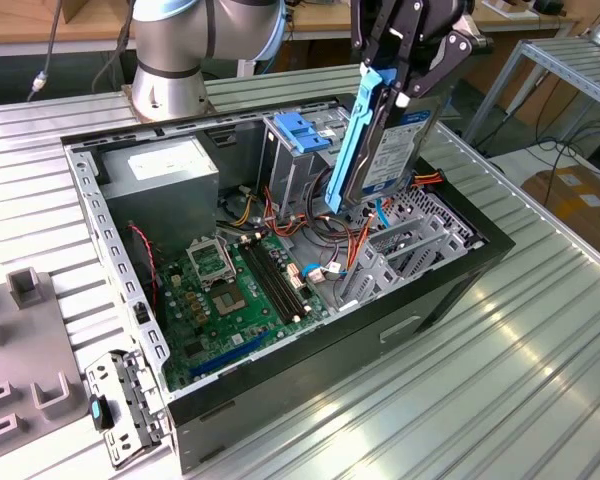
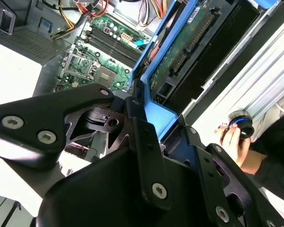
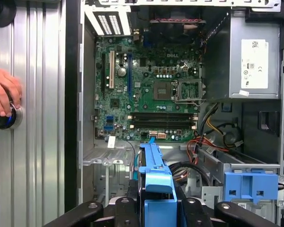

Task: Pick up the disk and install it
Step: 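Insert the disk into the insertion slot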

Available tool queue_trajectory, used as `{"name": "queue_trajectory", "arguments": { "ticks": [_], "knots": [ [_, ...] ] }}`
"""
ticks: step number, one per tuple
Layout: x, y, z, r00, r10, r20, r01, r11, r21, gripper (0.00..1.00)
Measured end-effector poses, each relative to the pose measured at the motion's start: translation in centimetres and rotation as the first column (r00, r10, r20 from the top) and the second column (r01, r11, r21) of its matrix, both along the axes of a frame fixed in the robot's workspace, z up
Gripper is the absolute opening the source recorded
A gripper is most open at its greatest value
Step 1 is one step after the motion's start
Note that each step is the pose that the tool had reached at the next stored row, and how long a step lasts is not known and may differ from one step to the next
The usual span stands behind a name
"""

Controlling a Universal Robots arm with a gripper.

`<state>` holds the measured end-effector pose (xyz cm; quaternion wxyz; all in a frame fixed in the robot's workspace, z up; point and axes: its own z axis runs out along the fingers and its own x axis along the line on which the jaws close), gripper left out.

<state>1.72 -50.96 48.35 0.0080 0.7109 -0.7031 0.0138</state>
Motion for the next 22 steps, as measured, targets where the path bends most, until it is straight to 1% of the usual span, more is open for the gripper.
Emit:
{"name": "queue_trajectory", "arguments": {
  "ticks": [2,3,5,9,10,11,13,17,22],
  "knots": [
    [0.02,-0.22,0.0,1.0,0.0,0.0,0.0,1.0,0.0,0.37],
    [0.02,-0.42,-0.01,1.0,0.0,0.0,0.0,1.0,0.0,0.37],
    [0.02,-0.68,-0.01,1.0,0.0,0.0001,0.0,1.0,0.0001,0.37],
    [0.02,-1.52,-0.03,1.0,0.0,0.0,0.0,1.0,0.0,0.37],
    [0.02,-1.86,-0.04,1.0,0.0,0.0,0.0,1.0,-0.0001,0.37],
    [0.02,-2.06,-0.04,1.0,0.0,0.0,0.0,1.0,0.0,0.37],
    [0.05,-2.28,-0.04,1.0,0.0,0.0,0.0,1.0,-0.0001,0.37],
    [0.36,-2.34,-0.06,1.0,0.0,0.0,0.0,1.0,-0.0001,0.37],
    [0.4,-2.34,-0.07,1.0,0.0,0.0,0.0,1.0,0.0,0.37]
  ]
}}
